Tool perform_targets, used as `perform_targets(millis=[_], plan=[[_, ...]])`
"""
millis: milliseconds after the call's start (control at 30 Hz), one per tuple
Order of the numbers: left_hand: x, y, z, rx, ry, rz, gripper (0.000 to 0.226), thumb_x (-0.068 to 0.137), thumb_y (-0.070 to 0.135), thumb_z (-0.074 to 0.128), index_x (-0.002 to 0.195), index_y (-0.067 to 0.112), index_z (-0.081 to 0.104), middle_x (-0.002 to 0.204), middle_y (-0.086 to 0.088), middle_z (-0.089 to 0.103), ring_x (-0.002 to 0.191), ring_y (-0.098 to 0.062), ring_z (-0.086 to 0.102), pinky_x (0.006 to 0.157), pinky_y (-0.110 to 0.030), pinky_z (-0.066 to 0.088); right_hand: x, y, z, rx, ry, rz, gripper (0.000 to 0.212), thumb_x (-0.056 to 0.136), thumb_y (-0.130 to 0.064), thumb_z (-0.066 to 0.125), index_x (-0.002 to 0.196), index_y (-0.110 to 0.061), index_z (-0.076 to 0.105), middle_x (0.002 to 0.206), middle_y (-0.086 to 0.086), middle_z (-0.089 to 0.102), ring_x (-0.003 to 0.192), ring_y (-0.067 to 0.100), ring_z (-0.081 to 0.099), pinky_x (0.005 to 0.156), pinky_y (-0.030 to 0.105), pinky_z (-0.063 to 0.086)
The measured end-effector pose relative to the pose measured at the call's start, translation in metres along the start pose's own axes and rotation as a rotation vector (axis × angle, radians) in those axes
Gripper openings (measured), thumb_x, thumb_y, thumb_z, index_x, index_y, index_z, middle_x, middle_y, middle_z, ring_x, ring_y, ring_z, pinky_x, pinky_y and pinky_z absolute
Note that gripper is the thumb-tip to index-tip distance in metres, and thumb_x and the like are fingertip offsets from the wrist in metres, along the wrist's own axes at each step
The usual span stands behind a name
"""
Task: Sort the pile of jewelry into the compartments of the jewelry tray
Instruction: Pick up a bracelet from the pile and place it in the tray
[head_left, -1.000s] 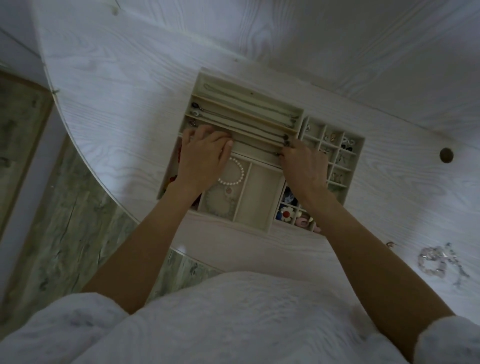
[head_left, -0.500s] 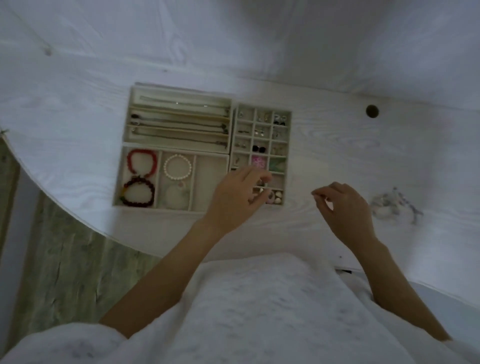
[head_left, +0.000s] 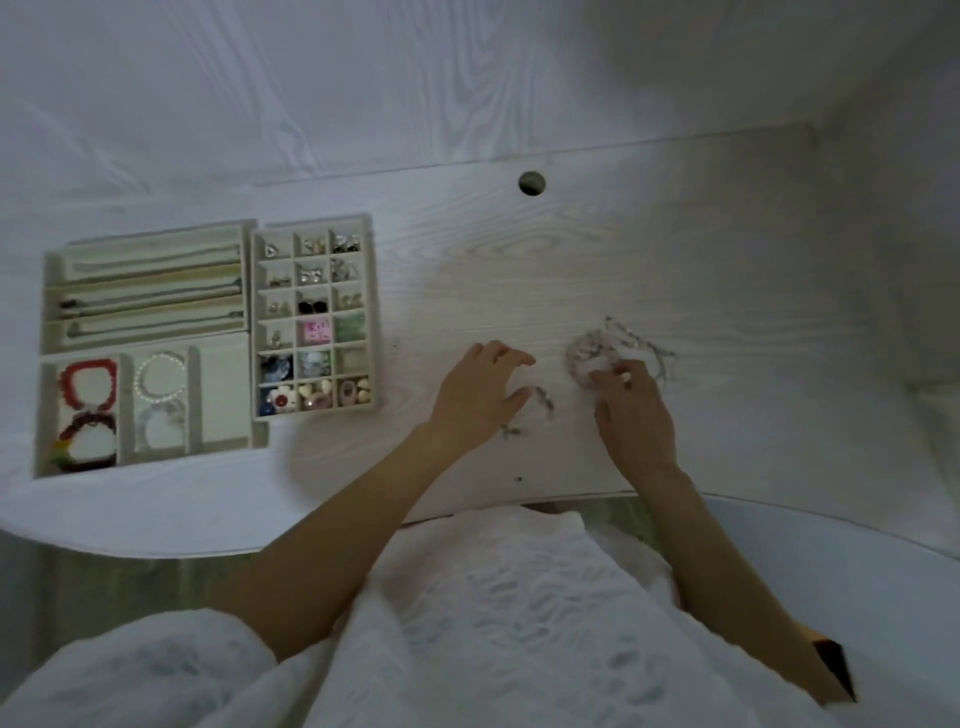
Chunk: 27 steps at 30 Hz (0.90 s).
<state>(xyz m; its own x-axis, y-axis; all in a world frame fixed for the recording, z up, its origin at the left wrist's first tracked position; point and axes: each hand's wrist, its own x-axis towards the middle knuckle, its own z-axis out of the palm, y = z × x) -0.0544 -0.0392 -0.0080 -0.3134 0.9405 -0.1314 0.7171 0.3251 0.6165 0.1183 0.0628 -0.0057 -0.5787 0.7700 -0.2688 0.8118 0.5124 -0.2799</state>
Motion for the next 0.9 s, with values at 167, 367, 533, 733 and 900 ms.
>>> perform_targets(millis=[167,367,533,733,900], plan=[[0.043,0.039,0.028,0.160,-0.012,-0.202,0.035,0.089,0.039,0.060,0.111,0.014,0.053,0.109,-0.004,0.056,0.102,-0.023,0.051,0.075,-0.030,0.039,0.011,0.021,-0.004,0.158,-0.015,-0.107,0.018,0.092,-0.018,0.055,0.103,-0.005,0.063,0.112,0.013,0.051,0.092,0.029,0.055,0.068,0.034,0.046],[0.063,0.064,0.040,0.036,0.003,-0.513,0.039,0.087,0.050,0.056,0.092,0.012,0.059,0.088,-0.003,0.062,0.085,-0.023,0.059,0.071,-0.030,0.045,0.033,0.019,-0.015,0.136,0.073,0.032,0.028,0.093,-0.023,0.053,0.112,-0.004,0.047,0.110,0.013,0.055,0.095,0.027,0.056,0.067,0.033,0.038],[0.069,0.071,0.041,0.000,0.010,-0.494,0.021,0.083,0.033,0.066,0.090,0.014,0.062,0.090,-0.003,0.067,0.086,-0.021,0.062,0.073,-0.031,0.049,0.043,0.017,-0.008,0.060,0.073,-0.031,0.016,0.089,-0.005,0.052,0.103,0.002,0.058,0.107,0.022,0.057,0.087,0.036,0.060,0.068,0.040,0.046],[0.065,0.070,0.037,-0.202,0.050,-0.461,0.012,0.076,0.016,0.073,0.084,0.015,0.064,0.075,0.006,0.064,0.074,-0.009,0.061,0.075,-0.024,0.053,0.041,0.034,-0.024,0.331,0.159,-0.093,0.019,0.084,-0.005,0.056,0.102,-0.002,0.064,0.102,0.014,0.053,0.070,0.019,0.052,0.062,0.029,0.040],[0.054,0.079,0.015,-0.433,0.071,-0.375,0.008,0.081,0.012,0.070,0.089,0.016,0.069,0.079,0.001,0.068,0.067,-0.010,0.064,0.064,-0.020,0.055,0.037,0.042,-0.043,0.670,0.245,-0.032,0.010,0.085,-0.002,0.057,0.093,-0.004,0.062,0.099,0.007,0.050,0.070,0.009,0.052,0.065,0.018,0.049]])
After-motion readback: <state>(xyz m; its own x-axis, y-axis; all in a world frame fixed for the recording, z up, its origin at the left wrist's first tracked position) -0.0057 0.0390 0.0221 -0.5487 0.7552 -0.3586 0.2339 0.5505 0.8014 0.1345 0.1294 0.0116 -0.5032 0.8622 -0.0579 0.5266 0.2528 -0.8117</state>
